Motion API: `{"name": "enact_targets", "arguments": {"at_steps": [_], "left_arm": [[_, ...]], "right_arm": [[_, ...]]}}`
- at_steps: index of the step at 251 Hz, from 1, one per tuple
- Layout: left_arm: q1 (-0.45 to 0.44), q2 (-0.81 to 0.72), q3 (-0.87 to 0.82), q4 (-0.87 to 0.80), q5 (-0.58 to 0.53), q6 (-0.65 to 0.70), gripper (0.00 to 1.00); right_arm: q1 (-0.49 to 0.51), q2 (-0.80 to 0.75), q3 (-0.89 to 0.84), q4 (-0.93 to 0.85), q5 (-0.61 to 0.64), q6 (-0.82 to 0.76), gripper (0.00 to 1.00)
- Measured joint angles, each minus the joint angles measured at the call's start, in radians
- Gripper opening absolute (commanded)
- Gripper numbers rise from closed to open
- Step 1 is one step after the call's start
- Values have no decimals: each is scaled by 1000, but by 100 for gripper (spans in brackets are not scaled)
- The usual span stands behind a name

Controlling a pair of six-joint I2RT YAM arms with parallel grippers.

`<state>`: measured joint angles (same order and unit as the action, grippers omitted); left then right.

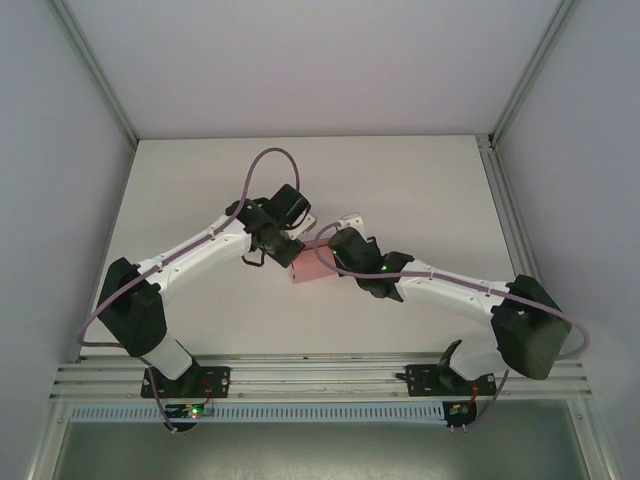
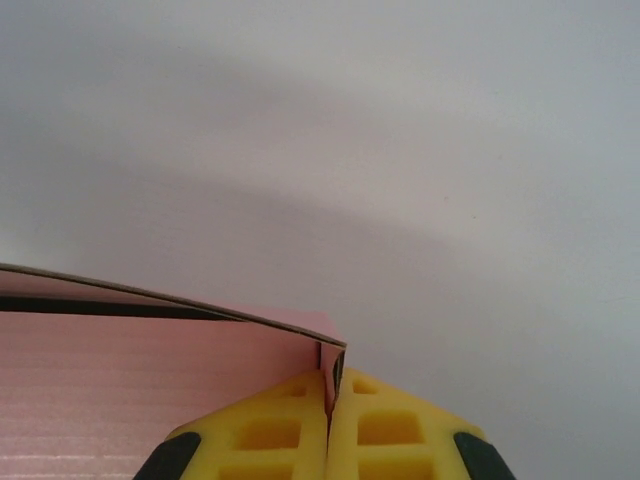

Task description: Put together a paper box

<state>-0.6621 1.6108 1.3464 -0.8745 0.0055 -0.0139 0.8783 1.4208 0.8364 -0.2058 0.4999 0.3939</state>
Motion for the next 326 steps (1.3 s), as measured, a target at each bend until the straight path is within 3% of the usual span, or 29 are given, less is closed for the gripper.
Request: {"name": "enact_targets", "arguments": {"at_steps": [50, 113, 158, 262, 326], "left_arm": [[32, 123, 152, -111, -4, -182, 0], [148, 182, 250, -193, 170, -407, 0], [167, 197, 270, -224, 227, -516, 0], [222, 183, 222, -169, 328, -692, 0], [245, 191, 229, -172, 357, -689, 0]], "right_arm": [[49, 47, 27, -22, 101, 1, 0], [95, 98, 58, -22, 158, 0, 0], [95, 103, 58, -14, 163, 0, 0], [95, 135, 79, -3, 182, 0, 0], [95, 144, 79, 15, 182, 0, 0]]}}
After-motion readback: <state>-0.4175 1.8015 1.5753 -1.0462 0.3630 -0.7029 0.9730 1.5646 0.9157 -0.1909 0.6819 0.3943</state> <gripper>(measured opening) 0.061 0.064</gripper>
